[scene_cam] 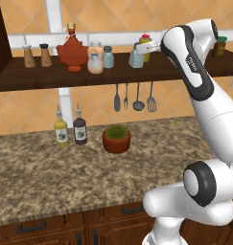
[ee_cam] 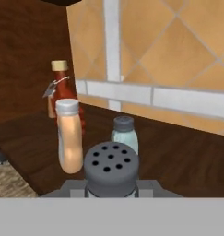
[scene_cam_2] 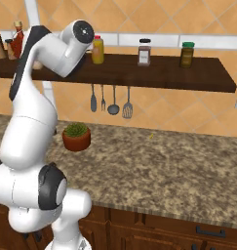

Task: Put the shaker and condiment bottle from the counter next to their counterparts in the cabinet.

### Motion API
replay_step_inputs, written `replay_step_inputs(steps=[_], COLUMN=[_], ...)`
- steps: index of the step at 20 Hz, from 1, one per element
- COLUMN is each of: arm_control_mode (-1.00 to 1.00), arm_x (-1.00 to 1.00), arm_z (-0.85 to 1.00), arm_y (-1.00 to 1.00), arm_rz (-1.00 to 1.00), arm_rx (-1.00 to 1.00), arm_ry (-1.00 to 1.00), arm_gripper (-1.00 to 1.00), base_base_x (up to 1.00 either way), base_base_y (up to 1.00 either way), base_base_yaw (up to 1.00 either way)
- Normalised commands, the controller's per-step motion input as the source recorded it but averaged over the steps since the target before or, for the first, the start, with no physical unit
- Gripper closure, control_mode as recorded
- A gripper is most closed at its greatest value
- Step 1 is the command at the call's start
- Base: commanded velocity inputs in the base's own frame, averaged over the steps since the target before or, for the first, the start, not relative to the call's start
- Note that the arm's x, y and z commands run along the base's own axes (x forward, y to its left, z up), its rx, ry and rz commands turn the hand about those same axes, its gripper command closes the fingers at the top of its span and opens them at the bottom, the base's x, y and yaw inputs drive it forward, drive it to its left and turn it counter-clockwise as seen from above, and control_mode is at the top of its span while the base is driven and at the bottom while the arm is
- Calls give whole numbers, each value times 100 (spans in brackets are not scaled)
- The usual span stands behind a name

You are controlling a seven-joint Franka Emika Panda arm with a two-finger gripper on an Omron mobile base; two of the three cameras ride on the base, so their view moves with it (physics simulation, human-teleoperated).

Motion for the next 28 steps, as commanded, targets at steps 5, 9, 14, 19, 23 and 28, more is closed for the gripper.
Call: replay_step_inputs(steps=[5,9,14,19,23,28], arm_control_mode=[-100,-100,-100,-100,-100,-100], arm_x=[59,39,1,0,13,13], arm_z=[0,0,0,0,-12,-30], arm_y=[6,0,2,18,9,0], arm_rz=[0,0,0,0,1,1], arm_rx=[0,0,-2,-1,0,-1], arm_ry=[2,0,0,0,0,0], arm_gripper=[100,100,100,100,100,100], base_base_x=[0,0,0,0,0,0], base_base_y=[0,0,0,0,0,0], base_base_yaw=[0,0,0,0,0,0])
